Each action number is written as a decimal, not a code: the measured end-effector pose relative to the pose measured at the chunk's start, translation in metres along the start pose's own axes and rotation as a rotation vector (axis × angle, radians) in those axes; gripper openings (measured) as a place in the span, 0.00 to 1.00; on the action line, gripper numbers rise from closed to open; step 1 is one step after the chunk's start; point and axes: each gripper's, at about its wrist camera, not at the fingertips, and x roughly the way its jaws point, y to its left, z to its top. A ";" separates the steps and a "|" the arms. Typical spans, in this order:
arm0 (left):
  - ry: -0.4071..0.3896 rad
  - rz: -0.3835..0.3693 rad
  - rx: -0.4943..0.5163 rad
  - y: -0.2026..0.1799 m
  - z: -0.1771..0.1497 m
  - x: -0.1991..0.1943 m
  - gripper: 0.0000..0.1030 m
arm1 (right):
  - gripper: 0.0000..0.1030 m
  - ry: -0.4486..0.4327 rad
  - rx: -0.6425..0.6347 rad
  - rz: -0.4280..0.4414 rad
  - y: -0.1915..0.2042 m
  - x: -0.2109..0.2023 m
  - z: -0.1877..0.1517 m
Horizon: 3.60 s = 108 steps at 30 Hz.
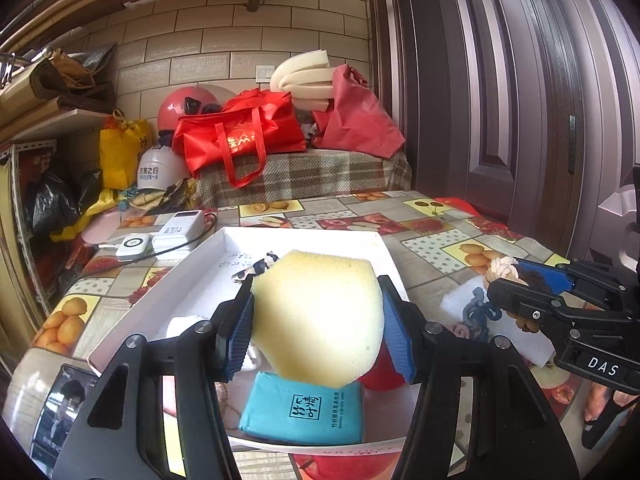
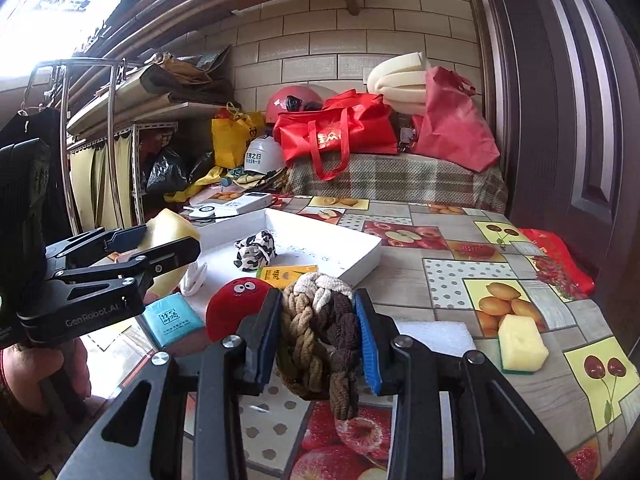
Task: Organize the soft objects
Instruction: 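Carry the yellow sponge and braided rope into the box and release both, then withdraw both grippers from the box toward the remaining pile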
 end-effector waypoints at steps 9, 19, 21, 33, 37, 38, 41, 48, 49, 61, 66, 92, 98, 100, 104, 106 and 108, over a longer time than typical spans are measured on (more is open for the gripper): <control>-0.004 0.053 -0.060 0.026 0.000 0.004 0.56 | 0.35 0.015 -0.060 0.064 0.029 0.017 0.005; 0.000 0.100 -0.065 0.045 0.003 0.014 0.56 | 0.34 0.112 -0.137 0.181 0.060 0.038 0.005; 0.009 0.096 -0.084 0.050 0.003 0.017 0.56 | 0.34 0.157 -0.125 0.196 0.061 0.050 0.006; 0.009 0.106 -0.140 0.062 0.003 0.018 0.56 | 0.34 0.114 -0.091 0.088 0.066 0.103 0.029; 0.009 0.117 -0.208 0.076 0.002 0.017 0.56 | 0.34 0.076 0.031 0.106 0.046 0.099 0.031; 0.007 0.123 -0.229 0.080 0.001 0.018 0.56 | 0.34 0.061 0.050 0.120 0.044 0.094 0.030; 0.011 0.137 -0.277 0.088 0.002 0.024 0.56 | 0.34 0.042 0.042 0.165 0.051 0.083 0.027; 0.003 0.161 -0.187 0.069 0.011 0.040 0.57 | 0.34 0.048 -0.059 0.184 0.076 0.084 0.029; 0.004 0.169 -0.172 0.065 0.012 0.042 0.57 | 0.34 0.054 -0.049 0.181 0.074 0.085 0.029; -0.005 0.262 -0.249 0.080 0.009 0.042 0.93 | 0.85 0.105 -0.043 0.133 0.073 0.094 0.027; -0.020 0.279 -0.271 0.085 0.008 0.039 1.00 | 1.00 0.063 -0.066 0.104 0.077 0.086 0.027; -0.036 0.262 -0.394 0.101 0.000 0.024 1.00 | 1.00 0.005 -0.104 0.104 0.082 0.059 0.020; -0.039 0.251 -0.328 0.082 0.000 0.016 1.00 | 1.00 0.020 -0.096 0.134 0.071 0.039 0.011; -0.042 0.240 -0.280 0.069 0.001 0.012 1.00 | 1.00 0.026 -0.110 0.123 0.065 0.028 0.006; -0.029 0.135 -0.158 0.030 0.001 0.006 1.00 | 1.00 0.051 -0.112 0.048 0.032 0.000 -0.005; -0.014 0.046 -0.094 0.006 0.001 0.005 1.00 | 1.00 0.099 -0.067 -0.020 0.000 -0.011 -0.010; 0.006 -0.056 -0.041 -0.018 0.001 0.004 1.00 | 1.00 0.183 0.000 -0.083 -0.036 -0.013 -0.016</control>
